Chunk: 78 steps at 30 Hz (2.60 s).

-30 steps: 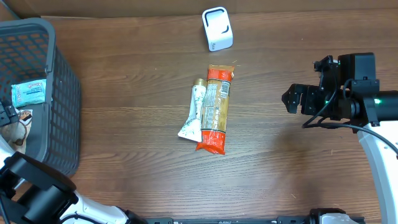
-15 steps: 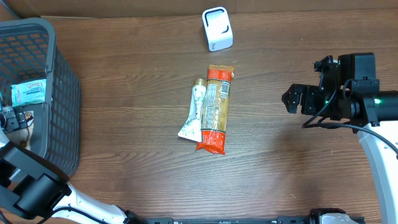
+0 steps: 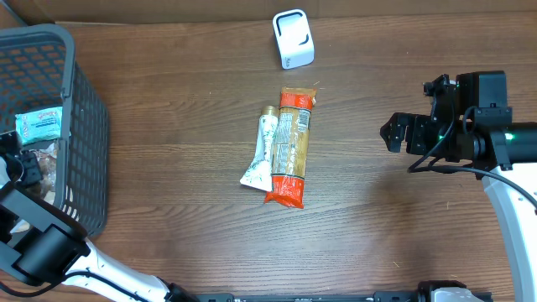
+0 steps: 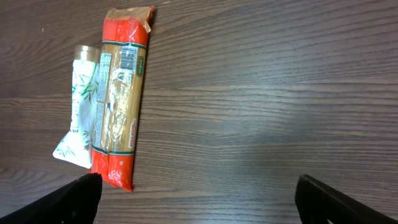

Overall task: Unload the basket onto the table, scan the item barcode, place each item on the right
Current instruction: 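Reach into the basket and grasp the brown snack bag with the left gripper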

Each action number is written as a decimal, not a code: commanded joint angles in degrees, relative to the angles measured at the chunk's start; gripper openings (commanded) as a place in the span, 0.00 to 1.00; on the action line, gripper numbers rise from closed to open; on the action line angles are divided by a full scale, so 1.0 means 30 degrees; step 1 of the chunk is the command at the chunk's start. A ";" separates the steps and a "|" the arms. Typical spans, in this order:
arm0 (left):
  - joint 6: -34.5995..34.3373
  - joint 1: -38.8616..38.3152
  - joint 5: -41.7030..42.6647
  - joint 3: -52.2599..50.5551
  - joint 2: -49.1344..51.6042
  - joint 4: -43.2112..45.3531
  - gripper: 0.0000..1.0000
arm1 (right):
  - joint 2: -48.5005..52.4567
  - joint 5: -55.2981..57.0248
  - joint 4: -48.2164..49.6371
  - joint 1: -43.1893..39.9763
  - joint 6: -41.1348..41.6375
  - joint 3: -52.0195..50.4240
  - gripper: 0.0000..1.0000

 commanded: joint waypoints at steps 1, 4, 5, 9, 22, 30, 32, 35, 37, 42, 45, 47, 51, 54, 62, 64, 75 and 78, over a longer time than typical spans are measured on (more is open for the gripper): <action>-0.0248 -0.0007 0.1231 -0.0095 0.0437 -0.0066 0.39 | 0.0007 0.0197 0.0131 0.0095 0.0000 0.0408 1.00; -0.0758 -0.0007 0.1202 -0.0095 0.0437 -0.0066 0.65 | 0.0015 0.0197 0.0153 0.0095 0.0000 0.0408 1.00; -0.0969 -0.0007 0.1202 -0.0095 0.0437 -0.0051 0.77 | 0.0022 0.0197 0.0189 0.0095 0.0000 0.0408 1.00; -0.2506 -0.0051 0.1209 -0.0073 0.0437 0.0131 1.00 | 0.0095 0.0189 0.0342 0.0095 0.0000 0.0408 1.00; -0.5479 -0.0503 0.3716 0.1443 0.0350 -0.0627 1.00 | 0.0350 0.0189 0.0685 0.0095 0.0000 0.0408 1.00; -0.5508 -0.0809 0.5042 0.3657 0.0364 -0.2040 1.00 | 0.0350 0.0189 0.0707 0.0095 0.0000 0.0408 1.00; -0.4736 -0.1005 0.5071 0.3381 0.0495 -0.1967 1.00 | 0.0350 0.0189 0.0707 0.0095 0.0000 0.0408 1.00; -0.3322 -0.1326 0.5064 0.2477 0.0590 -0.1545 1.00 | 0.0350 0.0189 0.0699 0.0095 0.0000 0.0408 1.00; -0.2936 -0.1406 0.5078 0.1770 0.0641 -0.1027 1.00 | 0.0350 0.0189 0.0699 0.0095 0.0000 0.0408 1.00; -0.1902 -0.1443 0.6025 -0.0160 0.0656 0.0605 1.00 | 0.0350 0.0182 0.0699 0.0095 0.0000 0.0408 1.00; -0.1698 -0.1443 0.6113 -0.0933 0.0699 0.1209 1.00 | 0.0350 0.0182 0.0699 0.0095 0.0007 0.0408 1.00; -0.1596 -0.1443 0.5996 -0.1494 0.0721 0.1581 1.00 | 0.0350 0.0182 0.0699 0.0095 0.0000 0.0408 1.00; -0.1341 -0.1443 0.5996 -0.2812 0.0729 0.2506 1.00 | 0.0350 0.0182 0.0707 0.0095 0.0007 0.0408 1.00; -0.1341 -0.1443 0.6011 -0.3767 0.0729 0.3162 1.00 | 0.0350 0.0175 0.0721 0.0095 0.0007 0.0408 1.00; -0.1355 -0.1464 0.6652 -0.5428 0.0729 0.4313 0.62 | 0.0350 0.0102 0.0707 0.0095 0.0066 0.0408 1.00; -0.1355 -0.1501 0.6958 -0.5450 0.0729 0.4342 0.44 | 0.0350 0.0109 0.0707 0.0095 0.0066 0.0408 1.00; -0.2113 -0.1523 0.8153 -0.4277 0.0714 0.3687 0.04 | 0.0350 0.0109 0.0780 0.0095 0.0066 0.0408 1.00; -0.3118 -0.1574 0.8233 -0.2528 0.0714 0.2433 0.04 | 0.0350 0.0109 0.0794 0.0095 0.0066 0.0408 1.00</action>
